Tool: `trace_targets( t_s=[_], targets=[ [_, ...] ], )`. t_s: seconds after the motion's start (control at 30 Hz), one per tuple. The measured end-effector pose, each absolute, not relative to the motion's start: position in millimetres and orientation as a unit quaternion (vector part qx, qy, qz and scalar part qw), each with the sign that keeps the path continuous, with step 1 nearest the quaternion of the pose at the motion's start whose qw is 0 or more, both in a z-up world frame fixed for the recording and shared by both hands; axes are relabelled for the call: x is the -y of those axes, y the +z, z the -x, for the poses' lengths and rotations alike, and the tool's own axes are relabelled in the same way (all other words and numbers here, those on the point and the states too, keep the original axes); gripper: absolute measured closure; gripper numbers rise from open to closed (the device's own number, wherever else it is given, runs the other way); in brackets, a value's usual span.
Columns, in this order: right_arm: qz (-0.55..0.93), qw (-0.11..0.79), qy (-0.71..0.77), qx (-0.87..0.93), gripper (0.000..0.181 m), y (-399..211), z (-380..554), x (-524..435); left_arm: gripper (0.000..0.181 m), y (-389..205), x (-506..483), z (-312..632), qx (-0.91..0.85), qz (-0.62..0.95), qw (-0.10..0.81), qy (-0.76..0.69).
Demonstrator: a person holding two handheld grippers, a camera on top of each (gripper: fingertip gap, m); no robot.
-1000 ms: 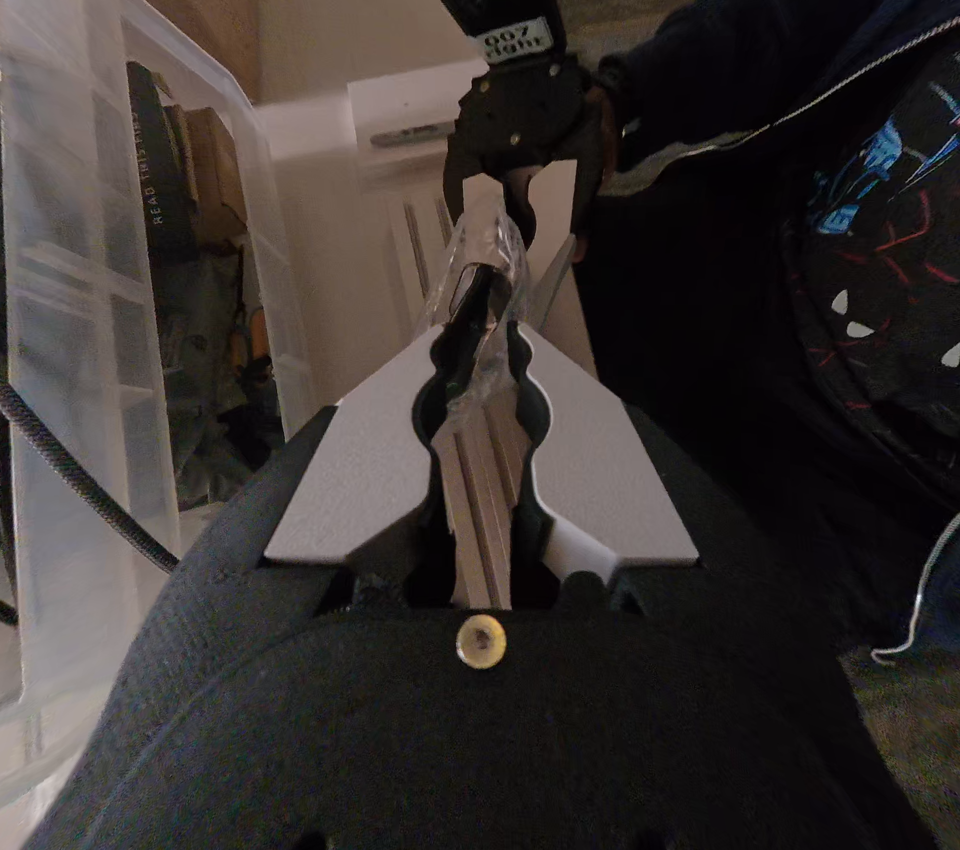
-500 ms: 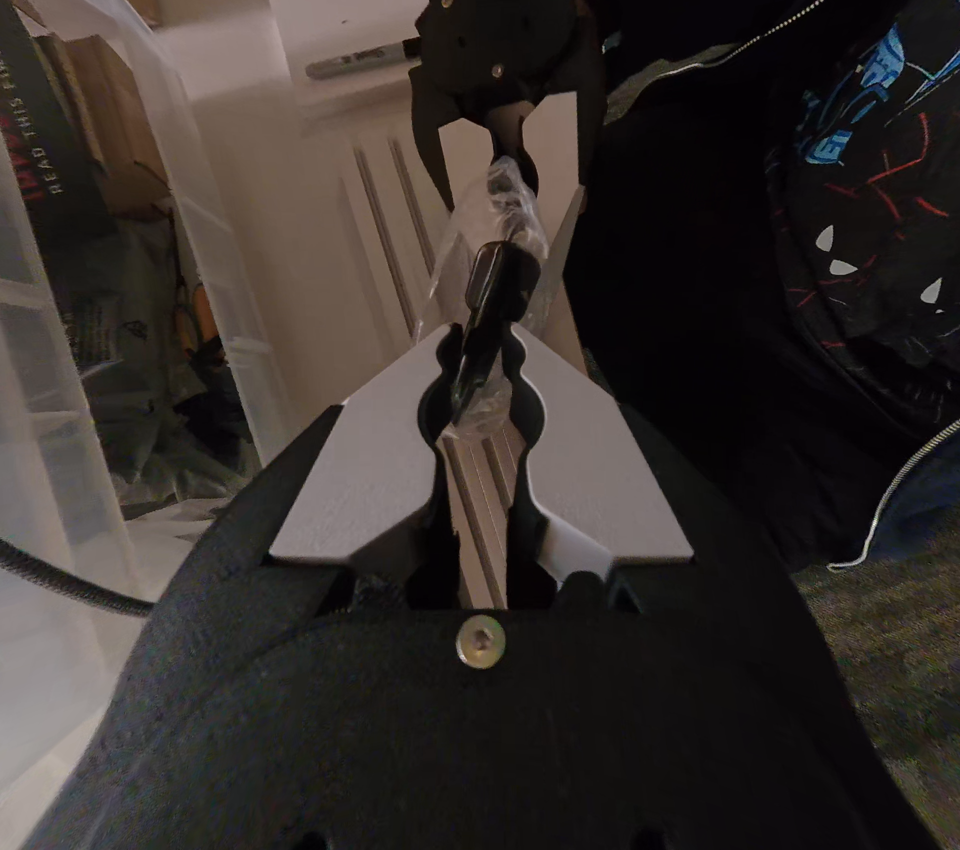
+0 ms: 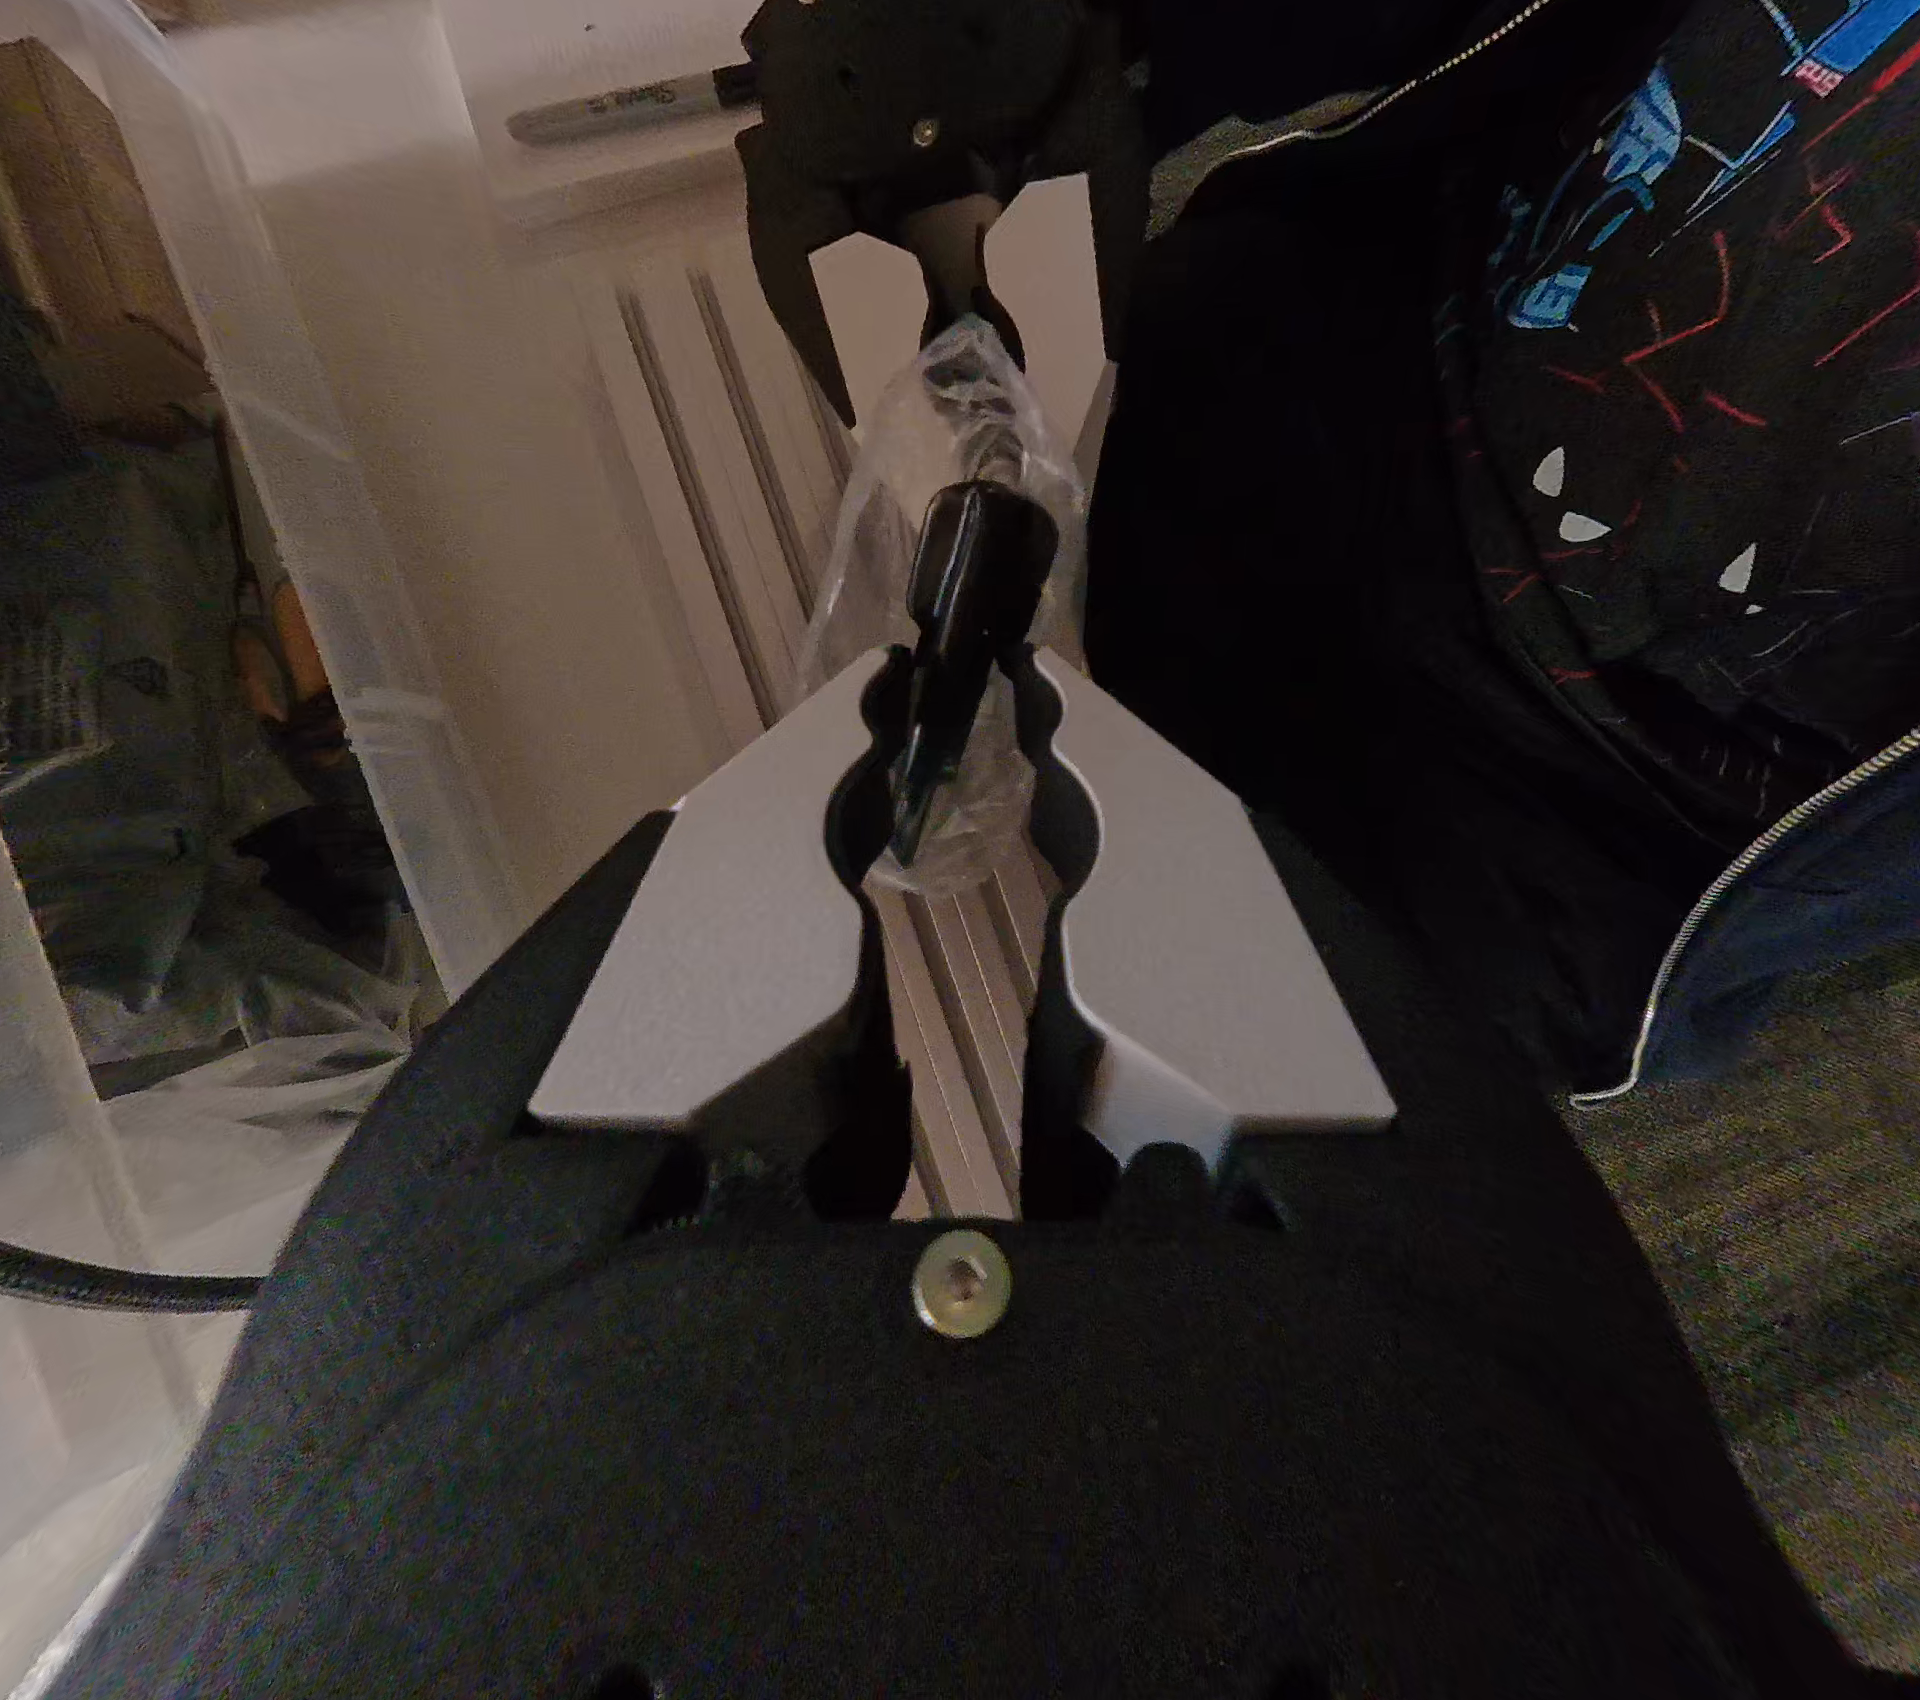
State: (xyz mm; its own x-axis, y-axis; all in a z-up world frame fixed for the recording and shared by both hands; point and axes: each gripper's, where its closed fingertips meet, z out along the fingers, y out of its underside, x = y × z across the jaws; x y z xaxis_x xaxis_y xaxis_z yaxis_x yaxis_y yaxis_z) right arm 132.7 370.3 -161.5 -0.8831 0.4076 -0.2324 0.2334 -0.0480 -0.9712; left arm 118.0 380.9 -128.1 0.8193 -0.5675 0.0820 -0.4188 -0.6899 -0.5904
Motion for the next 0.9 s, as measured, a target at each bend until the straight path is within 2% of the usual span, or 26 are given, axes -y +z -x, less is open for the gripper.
trace_targets(
  t_s=[0.53,0.9],
  targets=[
    [0.221,0.058,0.690,0.687,0.181,-159.8,-137.0,-368.2,0.140,-126.7,-376.4,-124.0,-0.273,0.907,0.288,-0.143],
    [0.206,0.051,0.699,0.683,0.180,-154.7,-142.5,-364.7,0.151,-133.7,-375.4,-128.6,-0.272,0.909,0.276,-0.155]
  ],
)
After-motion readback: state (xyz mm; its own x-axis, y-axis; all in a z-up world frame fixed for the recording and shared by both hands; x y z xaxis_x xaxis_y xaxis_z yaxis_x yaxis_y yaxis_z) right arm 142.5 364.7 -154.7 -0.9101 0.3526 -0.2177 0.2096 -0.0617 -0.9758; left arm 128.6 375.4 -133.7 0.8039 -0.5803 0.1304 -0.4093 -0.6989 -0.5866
